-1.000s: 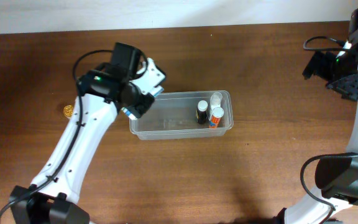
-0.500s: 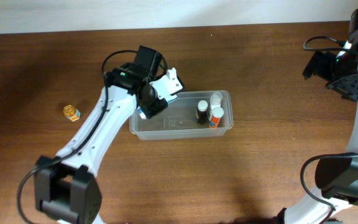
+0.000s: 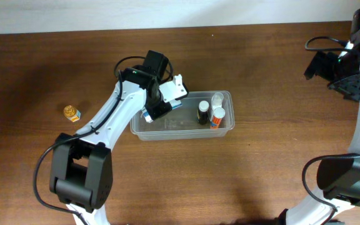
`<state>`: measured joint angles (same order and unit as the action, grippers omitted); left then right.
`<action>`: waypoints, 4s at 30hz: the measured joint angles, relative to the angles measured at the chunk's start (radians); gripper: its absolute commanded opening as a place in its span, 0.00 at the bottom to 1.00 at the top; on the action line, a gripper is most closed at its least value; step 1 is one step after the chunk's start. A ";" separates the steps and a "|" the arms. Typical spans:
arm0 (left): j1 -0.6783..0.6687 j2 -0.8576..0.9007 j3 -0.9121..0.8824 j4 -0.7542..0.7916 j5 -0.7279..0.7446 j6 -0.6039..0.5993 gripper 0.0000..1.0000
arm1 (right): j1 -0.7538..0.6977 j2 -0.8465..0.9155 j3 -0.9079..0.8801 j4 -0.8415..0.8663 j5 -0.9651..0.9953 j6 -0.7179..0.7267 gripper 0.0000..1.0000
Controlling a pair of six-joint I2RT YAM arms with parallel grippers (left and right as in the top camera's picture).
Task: Pack container
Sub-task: 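Lift the Panadol box and carry it over the container, then lower the Panadol box into the container and open left gripper, then move left gripper back to the gold-lidded jar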
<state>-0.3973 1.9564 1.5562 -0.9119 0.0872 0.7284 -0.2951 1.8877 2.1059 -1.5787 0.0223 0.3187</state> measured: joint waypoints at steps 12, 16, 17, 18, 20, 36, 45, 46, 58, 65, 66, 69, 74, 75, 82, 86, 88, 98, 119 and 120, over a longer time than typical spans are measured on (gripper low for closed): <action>0.000 0.002 0.000 0.016 0.011 0.095 0.35 | 0.000 0.000 0.000 0.000 0.000 0.000 0.98; 0.000 0.002 0.000 0.018 0.011 0.134 0.36 | 0.000 0.000 0.000 0.000 0.000 0.000 0.98; 0.000 0.003 0.000 0.018 0.011 0.143 0.36 | 0.000 0.000 0.000 0.000 0.000 0.000 0.98; 0.000 0.003 0.000 0.018 0.011 0.151 0.36 | 0.000 0.000 0.000 0.000 0.000 0.000 0.98; 0.000 0.005 0.000 0.018 0.011 0.168 0.41 | 0.000 0.000 0.000 0.000 0.000 0.000 0.98; -0.044 0.015 0.000 -0.007 0.056 0.307 0.36 | 0.000 0.000 0.000 0.000 0.000 0.000 0.99; -0.065 0.015 0.000 -0.024 0.063 0.353 0.36 | 0.000 0.000 0.000 0.000 0.000 0.000 0.98; -0.065 0.015 0.000 -0.033 0.063 0.355 0.36 | 0.000 0.000 0.000 0.000 0.000 0.000 0.98; -0.065 0.015 0.000 -0.073 0.066 0.398 0.36 | 0.000 0.000 0.000 0.000 0.000 0.000 0.98; -0.065 0.016 -0.021 -0.058 0.083 0.459 0.36 | 0.000 0.000 0.000 0.000 0.000 0.000 0.98; -0.065 0.016 -0.026 -0.055 0.083 0.462 0.36 | 0.000 0.000 0.000 0.000 0.000 0.000 0.98; -0.065 0.022 -0.034 -0.045 0.083 0.470 0.36 | 0.000 0.000 0.000 0.000 0.000 0.000 0.98; -0.065 0.050 -0.034 -0.041 0.084 0.479 0.36 | 0.000 0.000 0.000 0.000 0.000 0.000 0.98; -0.065 0.062 -0.034 -0.041 0.084 0.480 0.36 | 0.000 0.000 0.000 0.000 0.000 0.000 0.98; -0.065 0.108 -0.036 -0.034 0.085 0.480 0.37 | 0.000 0.000 0.000 0.000 0.000 -0.001 0.98; -0.065 0.109 -0.036 -0.030 0.085 0.486 0.50 | 0.000 0.000 0.000 0.000 0.000 0.000 0.98; -0.065 0.108 -0.036 -0.028 0.086 0.484 0.58 | 0.000 0.000 0.000 0.000 0.000 0.000 0.98; -0.065 0.108 -0.036 -0.023 0.086 0.484 0.64 | 0.000 0.000 0.000 0.000 0.000 -0.001 0.98; -0.065 0.031 0.061 -0.051 0.081 0.387 0.65 | 0.000 0.000 0.000 0.000 0.000 0.000 0.98; -0.065 0.007 0.066 -0.051 0.075 0.359 0.66 | 0.000 0.000 0.000 0.000 0.000 0.000 0.98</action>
<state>-0.4625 1.9633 1.6218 -0.9634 0.1619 1.0870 -0.2951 1.8877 2.1059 -1.5787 0.0227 0.3187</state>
